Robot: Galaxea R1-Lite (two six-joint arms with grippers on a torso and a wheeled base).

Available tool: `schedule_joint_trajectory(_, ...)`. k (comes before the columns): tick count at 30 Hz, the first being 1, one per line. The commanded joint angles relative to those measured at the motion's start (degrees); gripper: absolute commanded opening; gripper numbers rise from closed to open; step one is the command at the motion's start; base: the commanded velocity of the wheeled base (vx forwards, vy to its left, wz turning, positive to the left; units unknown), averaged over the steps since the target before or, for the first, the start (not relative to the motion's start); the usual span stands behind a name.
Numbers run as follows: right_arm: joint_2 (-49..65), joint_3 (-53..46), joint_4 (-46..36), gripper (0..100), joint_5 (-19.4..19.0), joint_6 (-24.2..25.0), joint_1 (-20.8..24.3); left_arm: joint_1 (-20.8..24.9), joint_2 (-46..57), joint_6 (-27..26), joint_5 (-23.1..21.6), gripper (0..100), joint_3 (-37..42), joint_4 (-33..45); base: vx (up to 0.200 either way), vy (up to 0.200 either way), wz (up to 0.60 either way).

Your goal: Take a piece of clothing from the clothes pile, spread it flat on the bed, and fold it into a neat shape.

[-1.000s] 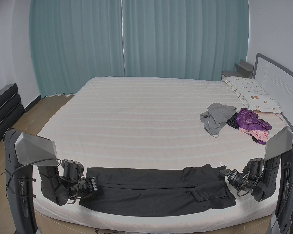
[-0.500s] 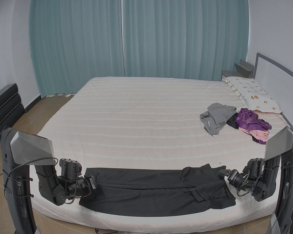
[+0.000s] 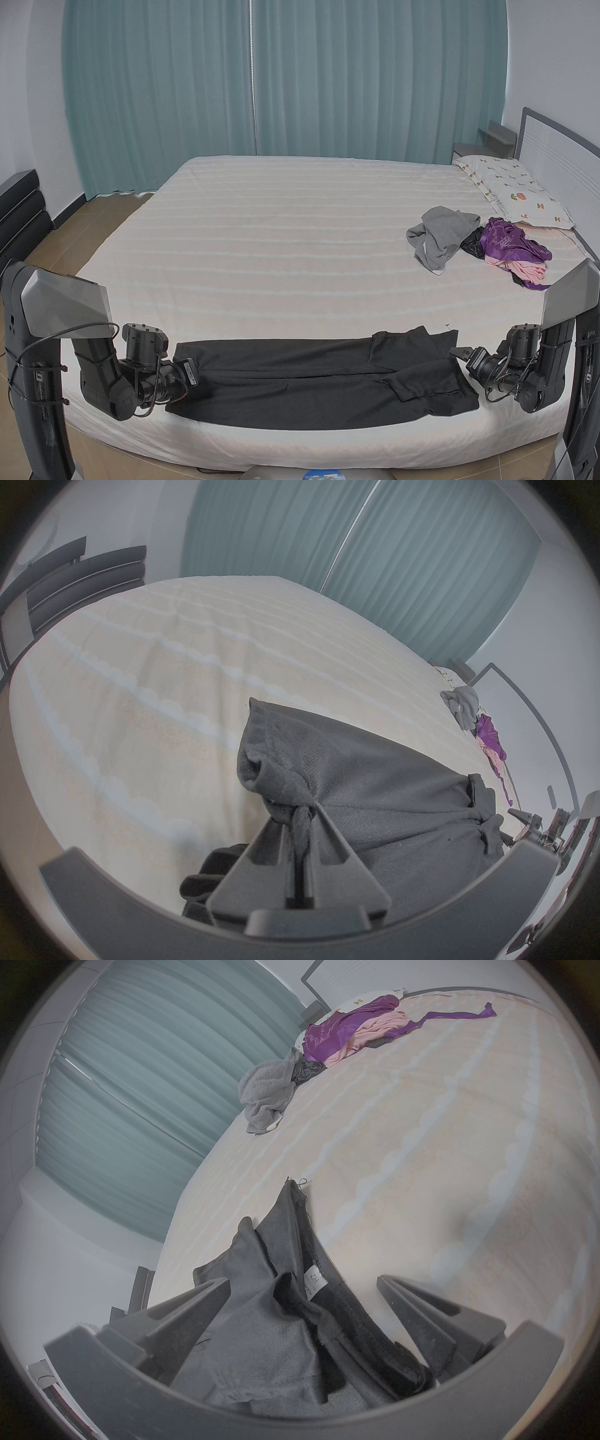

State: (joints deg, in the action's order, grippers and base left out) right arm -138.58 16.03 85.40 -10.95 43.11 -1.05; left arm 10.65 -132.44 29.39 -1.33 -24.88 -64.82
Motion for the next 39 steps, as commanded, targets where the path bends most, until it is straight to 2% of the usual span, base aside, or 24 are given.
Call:
schedule_joint_trajectory(1,0.0,0.1,0.0,100,0.0,0.0,0.0,0.2,0.2,1.5,0.0,0,-0.7,0.0,0.000,0.000,0.00)
schedule_joint_trajectory(7,-0.1,0.1,0.0,100,0.0,0.0,0.0,0.5,0.3,3.0,0.0,0,-0.8,0.0,0.000,0.000,0.00)
schedule_joint_trajectory(26,-0.1,0.1,0.0,100,0.0,0.0,0.1,4.5,6.1,4.7,0.5,0,0.9,0.0,0.000,-0.200,0.00)
schedule_joint_trajectory(39,-0.2,0.1,0.0,100,0.0,0.0,0.2,12.9,9.3,6.2,4.1,0,-0.9,0.9,0.000,-0.200,0.00)
